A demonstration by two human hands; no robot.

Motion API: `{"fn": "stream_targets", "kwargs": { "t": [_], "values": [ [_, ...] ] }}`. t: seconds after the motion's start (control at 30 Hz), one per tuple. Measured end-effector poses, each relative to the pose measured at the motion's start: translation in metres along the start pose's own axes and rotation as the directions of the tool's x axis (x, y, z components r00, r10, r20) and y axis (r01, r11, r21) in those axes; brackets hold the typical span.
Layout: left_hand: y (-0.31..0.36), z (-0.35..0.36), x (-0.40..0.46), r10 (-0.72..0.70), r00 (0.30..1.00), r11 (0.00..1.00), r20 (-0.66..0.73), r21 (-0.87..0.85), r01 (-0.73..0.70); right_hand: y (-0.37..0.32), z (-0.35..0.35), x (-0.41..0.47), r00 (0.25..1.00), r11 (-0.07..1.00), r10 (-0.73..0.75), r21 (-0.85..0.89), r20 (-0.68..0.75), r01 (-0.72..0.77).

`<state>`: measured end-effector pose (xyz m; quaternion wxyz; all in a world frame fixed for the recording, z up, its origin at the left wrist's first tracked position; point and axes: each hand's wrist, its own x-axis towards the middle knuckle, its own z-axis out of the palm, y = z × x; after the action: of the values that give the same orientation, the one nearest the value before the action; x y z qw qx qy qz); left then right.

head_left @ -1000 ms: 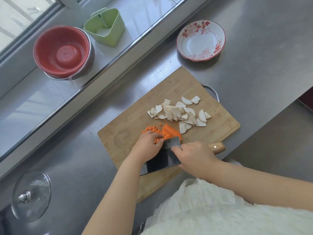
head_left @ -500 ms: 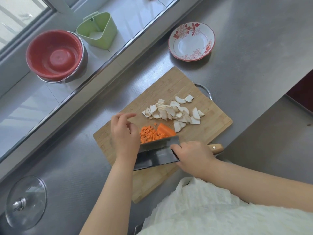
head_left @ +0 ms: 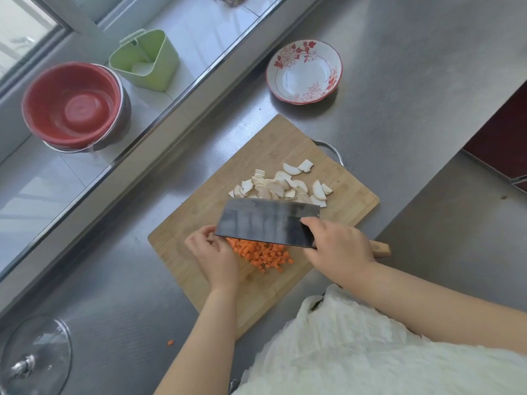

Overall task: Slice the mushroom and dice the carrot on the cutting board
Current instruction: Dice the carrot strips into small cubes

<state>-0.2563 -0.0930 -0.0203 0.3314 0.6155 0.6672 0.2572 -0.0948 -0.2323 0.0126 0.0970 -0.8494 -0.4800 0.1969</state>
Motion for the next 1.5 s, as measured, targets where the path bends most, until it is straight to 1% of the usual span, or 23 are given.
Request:
{"fn": "stream_targets", "kwargs": {
  "t": [0.07,0.1,0.17,0.2,0.27,0.3,0.37,0.43,0.57,0.63,0.77,0.87,0.93,1.0,1.03,1.13,1.2,1.23,1.27,1.33,1.4,1.47,1.5],
  "values": [
    [-0.004,0.011,-0.002,0.17,0.977,0.974,0.126,0.131,-0.186,0.005,-0.001,-0.001,0.997,0.996,0.071,0.061,0.007,-0.071],
    [-0.004,0.017,0.0,0.248,0.944,0.933,0.216,0.208,-0.292,0.008,-0.002,-0.002,0.994,0.988,0.112,0.11,0.012,-0.113],
    [0.002,0.028,0.004,0.332,0.845,0.818,0.42,0.317,-0.48,0.013,-0.005,-0.003,0.982,0.96,0.187,0.207,0.018,-0.187],
    [0.006,0.033,0.007,0.36,0.782,0.755,0.509,0.334,-0.565,0.015,-0.006,-0.003,0.978,0.949,0.21,0.238,0.016,-0.208],
    [0.015,0.044,0.013,0.38,0.66,0.637,0.648,0.334,-0.695,0.018,-0.011,-0.002,0.971,0.932,0.237,0.28,0.007,-0.23],
    [0.018,0.049,0.018,0.357,0.615,0.59,0.703,0.341,-0.732,0.02,-0.014,0.0,0.968,0.923,0.252,0.299,0.009,-0.243],
    [0.022,0.057,0.027,0.243,0.564,0.515,0.79,0.387,-0.765,0.023,-0.02,0.004,0.959,0.902,0.284,0.334,0.02,-0.274],
    [0.023,0.061,0.033,0.152,0.534,0.449,0.832,0.423,-0.787,0.026,-0.024,0.006,0.954,0.892,0.299,0.347,0.029,-0.291],
    [0.024,0.062,0.033,0.154,0.487,0.386,0.859,0.402,-0.83,0.028,-0.025,0.006,0.951,0.885,0.308,0.356,0.034,-0.3],
    [0.024,0.061,0.03,0.187,0.478,0.364,0.858,0.391,-0.845,0.029,-0.024,0.006,0.952,0.886,0.303,0.355,0.042,-0.298],
    [0.022,0.056,0.028,0.31,0.465,0.334,0.829,0.363,-0.87,0.03,-0.018,0.007,0.959,0.895,0.28,0.35,0.04,-0.276],
    [0.023,0.052,0.028,0.396,0.433,0.346,0.81,0.305,-0.887,0.031,-0.014,0.006,0.962,0.902,0.273,0.34,0.027,-0.266],
    [0.027,0.049,0.026,0.424,0.423,0.379,0.801,0.267,-0.886,0.031,-0.012,0.004,0.962,0.898,0.273,0.35,0.028,-0.265],
    [0.03,0.045,0.026,0.44,0.451,0.448,0.776,0.246,-0.86,0.03,-0.01,0.003,0.96,0.893,0.28,0.363,0.014,-0.266],
    [0.031,0.044,0.026,0.442,0.484,0.497,0.755,0.243,-0.833,0.03,-0.009,0.002,0.958,0.889,0.285,0.37,0.01,-0.269],
    [0.033,0.039,0.025,0.377,0.633,0.705,0.677,0.233,-0.67,0.026,-0.008,0.001,0.959,0.877,0.284,0.4,0.012,-0.265],
    [0.036,0.034,0.025,0.236,0.729,0.882,0.643,0.172,-0.438,0.022,-0.005,0.001,0.958,0.867,0.287,0.421,0.021,-0.268],
    [0.038,0.031,0.025,0.157,0.761,0.952,0.63,0.108,-0.286,0.02,-0.003,0.002,0.956,0.861,0.29,0.428,0.033,-0.276],
    [0.038,0.027,0.026,0.085,0.785,0.991,0.614,0.033,-0.133,0.018,-0.001,0.002,0.955,0.856,0.292,0.432,0.048,-0.284],
    [0.035,0.016,0.029,-0.05,0.813,0.988,0.58,-0.088,0.124,0.012,0.003,0.003,0.952,0.845,0.288,0.441,0.099,-0.302],
    [0.026,0.005,0.03,-0.18,0.835,0.934,0.52,-0.177,0.312,0.005,0.006,0.003,0.941,0.815,0.275,0.472,0.198,-0.337],
    [0.011,-0.006,0.03,-0.292,0.867,0.865,0.404,-0.276,0.42,-0.002,0.01,0.004,0.925,0.791,0.236,0.494,0.299,-0.362],
    [0.002,-0.012,0.029,-0.323,0.889,0.851,0.324,-0.312,0.423,-0.006,0.012,0.004,0.916,0.787,0.211,0.497,0.342,-0.367]
  ]
}}
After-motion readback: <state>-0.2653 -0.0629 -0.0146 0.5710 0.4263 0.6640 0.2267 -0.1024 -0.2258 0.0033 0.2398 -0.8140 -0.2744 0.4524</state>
